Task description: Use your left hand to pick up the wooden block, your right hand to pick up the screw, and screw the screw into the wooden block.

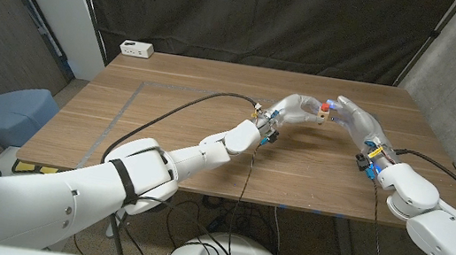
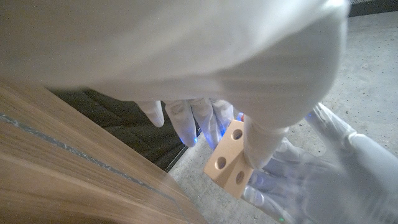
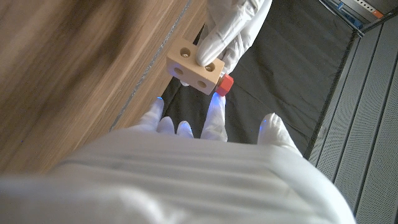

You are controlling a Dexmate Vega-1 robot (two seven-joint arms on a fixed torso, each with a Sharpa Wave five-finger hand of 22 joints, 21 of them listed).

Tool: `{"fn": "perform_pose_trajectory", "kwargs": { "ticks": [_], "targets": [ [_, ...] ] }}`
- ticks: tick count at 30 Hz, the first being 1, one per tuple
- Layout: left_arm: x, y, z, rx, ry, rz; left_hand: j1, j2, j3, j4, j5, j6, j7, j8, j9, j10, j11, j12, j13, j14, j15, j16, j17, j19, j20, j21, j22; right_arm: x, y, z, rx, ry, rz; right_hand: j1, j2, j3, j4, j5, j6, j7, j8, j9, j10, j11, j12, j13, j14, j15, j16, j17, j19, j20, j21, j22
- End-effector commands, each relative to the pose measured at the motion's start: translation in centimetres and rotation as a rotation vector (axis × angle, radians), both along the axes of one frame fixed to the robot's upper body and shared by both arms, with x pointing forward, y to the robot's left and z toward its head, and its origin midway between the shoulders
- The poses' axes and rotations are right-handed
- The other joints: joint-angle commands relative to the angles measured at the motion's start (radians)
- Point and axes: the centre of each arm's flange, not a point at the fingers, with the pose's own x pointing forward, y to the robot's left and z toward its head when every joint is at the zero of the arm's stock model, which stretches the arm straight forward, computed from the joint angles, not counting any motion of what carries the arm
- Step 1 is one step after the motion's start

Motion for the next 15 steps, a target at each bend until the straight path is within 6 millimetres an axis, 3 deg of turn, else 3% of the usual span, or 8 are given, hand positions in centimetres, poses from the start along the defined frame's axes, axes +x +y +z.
{"fn": "perform_pose_trajectory", "kwargs": {
  "ticks": [1,15],
  "targets": [
    [0.03,0.06,-0.08,0.000,0.002,0.002,-0.015,0.034,0.024,0.019,0.006,0.213,-0.051,0.005,0.004,0.092,-0.086,0.059,0.018,0.002,-0.094,0.002,0.004,0.005,-0.004,0.002,0.003,0.39,0.37,0.16,-0.007,-0.001,0.021,-0.001,-0.003,-0.001,0.006,-0.002,0.004,-0.001,0.005,0.001,-0.007,0.004,-0.002,0.003,-0.008,0.006,-0.001,0.004,-0.006,0.005,-0.005,0.005],
    [0.05,0.07,-0.15,0.000,0.005,0.002,-0.015,0.035,0.024,0.019,0.006,0.212,-0.051,0.005,0.004,0.094,-0.086,0.058,0.016,0.003,-0.094,0.003,0.005,0.004,-0.003,0.002,0.003,0.25,0.21,0.04,0.000,0.002,0.011,-0.003,-0.001,-0.002,0.007,-0.002,0.047,0.009,0.024,0.001,-0.007,0.004,0.004,0.002,-0.013,0.004,0.001,0.004,-0.010,0.006,-0.002,0.005]
  ]
}}
